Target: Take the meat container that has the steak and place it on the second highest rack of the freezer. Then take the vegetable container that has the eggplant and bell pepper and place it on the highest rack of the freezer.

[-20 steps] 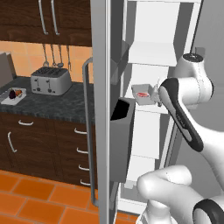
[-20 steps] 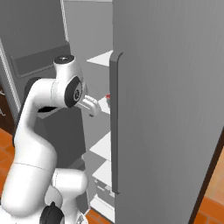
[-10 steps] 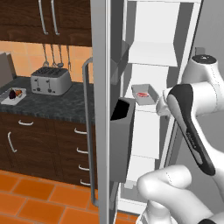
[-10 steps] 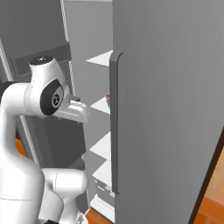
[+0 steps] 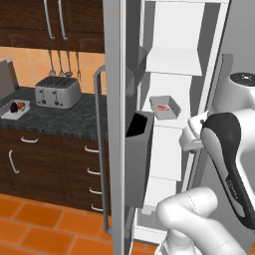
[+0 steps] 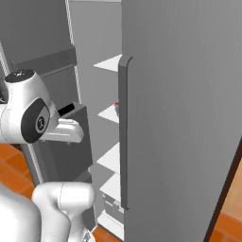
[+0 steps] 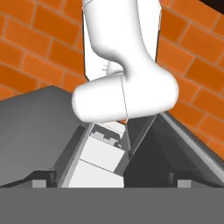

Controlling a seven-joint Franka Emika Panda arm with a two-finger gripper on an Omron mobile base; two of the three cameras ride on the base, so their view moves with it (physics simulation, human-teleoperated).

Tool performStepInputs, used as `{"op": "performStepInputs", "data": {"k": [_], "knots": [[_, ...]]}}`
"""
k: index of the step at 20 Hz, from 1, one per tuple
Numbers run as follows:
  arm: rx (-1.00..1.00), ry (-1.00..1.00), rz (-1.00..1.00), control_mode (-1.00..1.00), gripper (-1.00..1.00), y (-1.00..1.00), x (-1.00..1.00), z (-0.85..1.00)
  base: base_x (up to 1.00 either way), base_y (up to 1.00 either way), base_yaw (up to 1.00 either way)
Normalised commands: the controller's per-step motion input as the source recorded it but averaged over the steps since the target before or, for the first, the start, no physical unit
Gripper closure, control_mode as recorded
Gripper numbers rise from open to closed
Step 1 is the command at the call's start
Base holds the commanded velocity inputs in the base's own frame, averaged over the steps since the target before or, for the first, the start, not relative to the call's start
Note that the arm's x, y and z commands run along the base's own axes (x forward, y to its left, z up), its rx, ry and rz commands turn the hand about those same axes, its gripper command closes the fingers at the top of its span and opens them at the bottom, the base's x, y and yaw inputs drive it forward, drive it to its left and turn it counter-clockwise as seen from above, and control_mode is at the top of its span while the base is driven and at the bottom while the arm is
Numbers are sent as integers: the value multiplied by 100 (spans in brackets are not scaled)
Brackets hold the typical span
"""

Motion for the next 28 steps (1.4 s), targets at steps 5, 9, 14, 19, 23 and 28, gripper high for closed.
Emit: {"op": "performStepInputs", "data": {"k": [5,9,14,19,23,28], "knots": [[0,0,2,-100,-100,2,-3,0,0,0,0],[0,0,0,100,-100,0,0,0,0,-13,1],[0,0,0,100,-100,0,0,0,-53,-37,14],[0,0,0,100,-100,0,0,0,-25,52,80],[0,0,0,100,-100,0,0,0,0,75,89],[0,0,0,100,-100,0,0,0,27,58,76]]}}
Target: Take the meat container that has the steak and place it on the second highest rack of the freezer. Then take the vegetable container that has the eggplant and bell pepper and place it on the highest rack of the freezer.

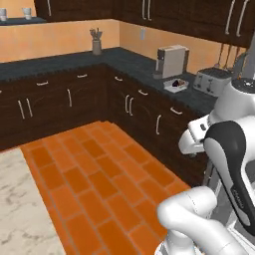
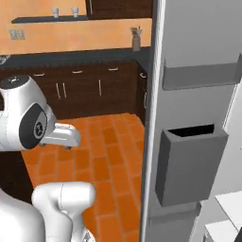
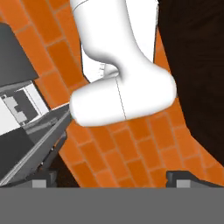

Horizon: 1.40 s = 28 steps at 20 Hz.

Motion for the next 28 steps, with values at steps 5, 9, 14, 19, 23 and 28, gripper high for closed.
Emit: {"op": "performStepInputs", "data": {"k": [5,9,14,19,23,28], "knots": [[0,0,0,100,-100,0,0,0,100,-6,41],[0,0,0,100,-100,0,0,0,100,-2,23],[0,0,0,100,-100,0,0,0,100,-33,0],[0,0,0,100,-100,0,0,0,100,-25,-31],[0,0,0,100,-100,0,0,0,100,11,-48],[0,0,0,100,-100,0,0,0,90,43,-67]]}}
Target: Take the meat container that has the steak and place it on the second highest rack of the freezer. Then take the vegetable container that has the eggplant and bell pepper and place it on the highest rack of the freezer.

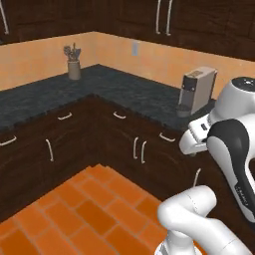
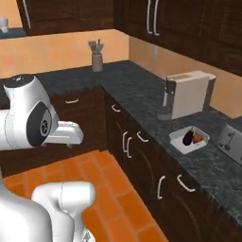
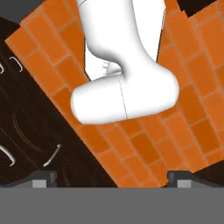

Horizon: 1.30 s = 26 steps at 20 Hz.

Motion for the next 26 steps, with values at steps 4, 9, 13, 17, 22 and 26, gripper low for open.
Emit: {"op": "performStepInputs", "data": {"k": [4,9,13,17,22,26], "knots": [[0,0,0,100,-100,0,0,0,71,43,-75],[0,0,0,100,-100,0,0,0,72,39,-73],[0,0,0,100,-100,0,0,0,78,4,-65],[0,0,0,100,-100,0,0,0,82,-18,-57],[0,0,0,100,-100,0,0,0,82,16,-49],[0,0,0,100,-100,0,0,0,38,10,-12]]}}
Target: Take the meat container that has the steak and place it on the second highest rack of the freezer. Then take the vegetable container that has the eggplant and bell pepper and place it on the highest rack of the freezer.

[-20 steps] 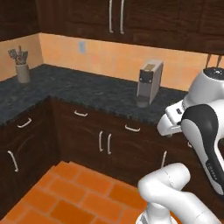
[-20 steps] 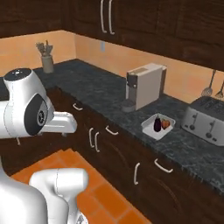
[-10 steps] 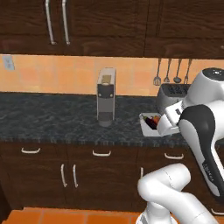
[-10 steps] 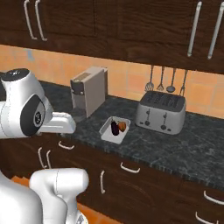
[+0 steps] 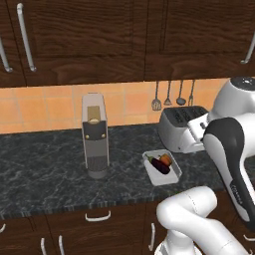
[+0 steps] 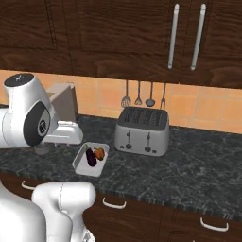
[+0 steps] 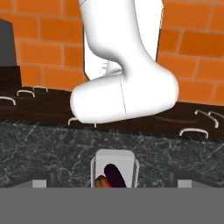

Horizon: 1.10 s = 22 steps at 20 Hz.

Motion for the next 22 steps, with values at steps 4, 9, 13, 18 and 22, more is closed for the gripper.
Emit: {"op": "performStepInputs", "data": {"k": [4,9,13,18,22], "knots": [[0,0,0,100,-100,0,0,0,0,0,0],[0,0,0,100,-100,0,0,0,0,0,0],[0,1,0,-100,-100,0,14,-1,0,0,0],[3,30,0,-100,-100,0,70,-33,0,0,0],[1,13,0,-100,-100,-11,58,-76,0,0,0]]}}
